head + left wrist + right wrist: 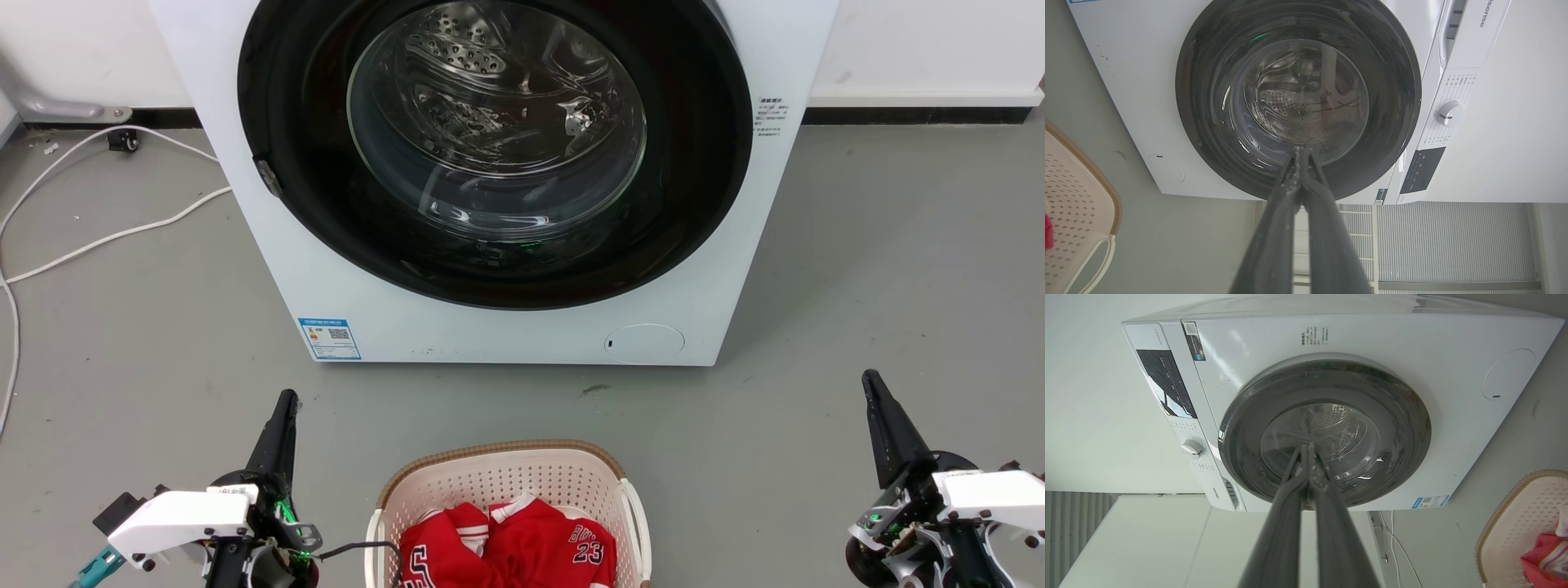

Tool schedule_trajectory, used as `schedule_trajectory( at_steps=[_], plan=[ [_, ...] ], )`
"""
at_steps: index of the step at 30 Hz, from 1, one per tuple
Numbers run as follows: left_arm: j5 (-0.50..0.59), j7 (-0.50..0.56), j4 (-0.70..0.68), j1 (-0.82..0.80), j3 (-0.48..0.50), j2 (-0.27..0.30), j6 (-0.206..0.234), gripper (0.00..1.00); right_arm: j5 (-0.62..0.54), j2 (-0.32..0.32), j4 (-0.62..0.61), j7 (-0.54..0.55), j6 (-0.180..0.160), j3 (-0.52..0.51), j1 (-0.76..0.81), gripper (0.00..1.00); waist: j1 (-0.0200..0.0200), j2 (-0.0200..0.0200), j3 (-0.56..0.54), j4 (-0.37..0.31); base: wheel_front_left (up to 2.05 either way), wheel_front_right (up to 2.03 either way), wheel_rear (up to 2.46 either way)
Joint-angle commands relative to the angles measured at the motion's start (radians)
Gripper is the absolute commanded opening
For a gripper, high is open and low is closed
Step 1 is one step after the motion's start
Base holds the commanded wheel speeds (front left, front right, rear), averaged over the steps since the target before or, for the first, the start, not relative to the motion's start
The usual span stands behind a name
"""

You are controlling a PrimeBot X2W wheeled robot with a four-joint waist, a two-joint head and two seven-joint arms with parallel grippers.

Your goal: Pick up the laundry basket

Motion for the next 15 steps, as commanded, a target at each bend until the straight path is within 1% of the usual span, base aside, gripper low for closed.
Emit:
schedule_trajectory(
  at_steps=[1, 15],
  plan=[
    [0.000, 0.004, 0.000, -0.008, 0.002, 0.001, -0.004, 0.00, -0.005, 0.002, 0.001, 0.002, 0.000, -0.001, -0.012, 0.00, 0.0000, 0.0000, 0.000, 0.000, 0.00, 0.00, 0.00],
    [0.000, 0.004, 0.000, -0.008, 0.002, 0.001, -0.004, 0.00, -0.005, 0.003, 0.001, 0.003, 0.000, -0.002, -0.012, 0.00, 0.0000, 0.0000, 0.000, 0.000, 0.00, 0.00, 0.00]
  ],
)
